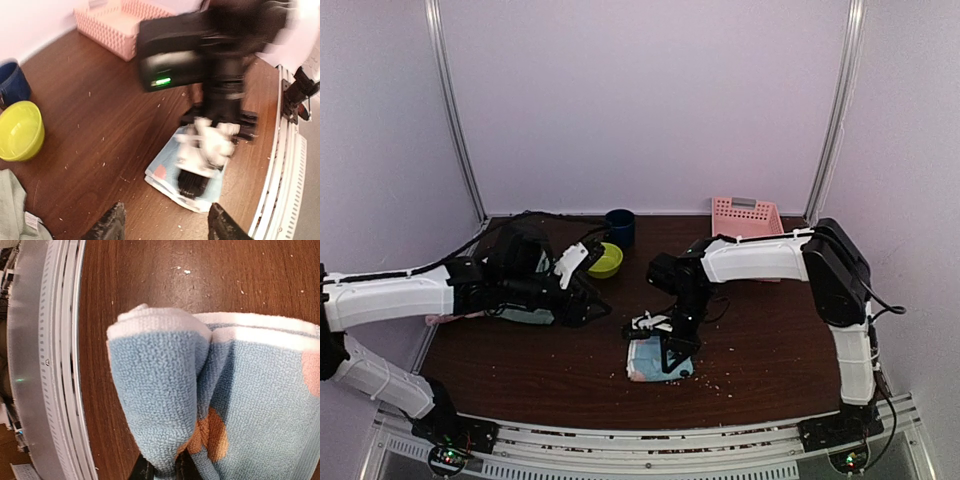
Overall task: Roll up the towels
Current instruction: Roll the towel at the center of the board.
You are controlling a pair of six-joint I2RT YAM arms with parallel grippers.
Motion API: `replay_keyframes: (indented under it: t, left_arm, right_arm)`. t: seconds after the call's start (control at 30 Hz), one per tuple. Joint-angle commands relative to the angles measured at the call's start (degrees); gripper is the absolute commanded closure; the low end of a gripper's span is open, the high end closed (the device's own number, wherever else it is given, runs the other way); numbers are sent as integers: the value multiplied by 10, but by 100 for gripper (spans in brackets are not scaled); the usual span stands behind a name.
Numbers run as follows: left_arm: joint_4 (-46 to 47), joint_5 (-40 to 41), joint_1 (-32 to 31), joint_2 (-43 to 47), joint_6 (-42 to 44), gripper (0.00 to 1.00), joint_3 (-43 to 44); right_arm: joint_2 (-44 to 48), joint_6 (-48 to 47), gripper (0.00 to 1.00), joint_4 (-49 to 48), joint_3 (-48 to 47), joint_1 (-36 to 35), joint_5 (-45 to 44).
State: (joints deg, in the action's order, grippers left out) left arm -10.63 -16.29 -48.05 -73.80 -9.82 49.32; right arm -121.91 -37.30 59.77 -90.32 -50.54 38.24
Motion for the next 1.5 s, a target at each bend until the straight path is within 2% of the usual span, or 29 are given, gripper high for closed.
replay_keyframes:
  t: [0.0,0.13,0.3,0.43,0.6,0.77,0.9,1.07,1.23,1.33,1.47]
  left_arm:
    - [71,141,-93,82,86,35,-41]
    - [43,204,-170,50,144,33,-21]
    - [10,257,-250,-65,237,36,19]
    - [15,300,-277,-158,272,35,53]
    - [48,339,-278,-233,310,33,70]
    - [57,339,-278,-288,338,35,89]
    - [64,328,-278,-314,349,40,105]
    - [43,333,-279,-350,351,57,125]
    - [10,315,-281,-365,319,75,138]
    - [-18,280,-281,-359,287,79,146]
    - [-78,242,-281,-357,252,83,173]
  right_arm:
    - [-104,-10,95,94,-42,27,24]
    - [-154,-19,94,130,-87,44,58]
    - [-174,-19,94,135,-101,50,63]
    - [-181,-25,94,137,-98,52,68]
    - [-184,-29,93,137,-94,53,72]
    - [-187,-37,93,141,-97,53,76]
    - [-190,-39,93,142,-104,53,80]
    - [-182,-44,92,153,-118,52,89]
    - [-131,-55,78,180,-137,61,116]
    - [-70,-54,68,180,-137,81,137]
    - [3,21,64,125,-117,105,88]
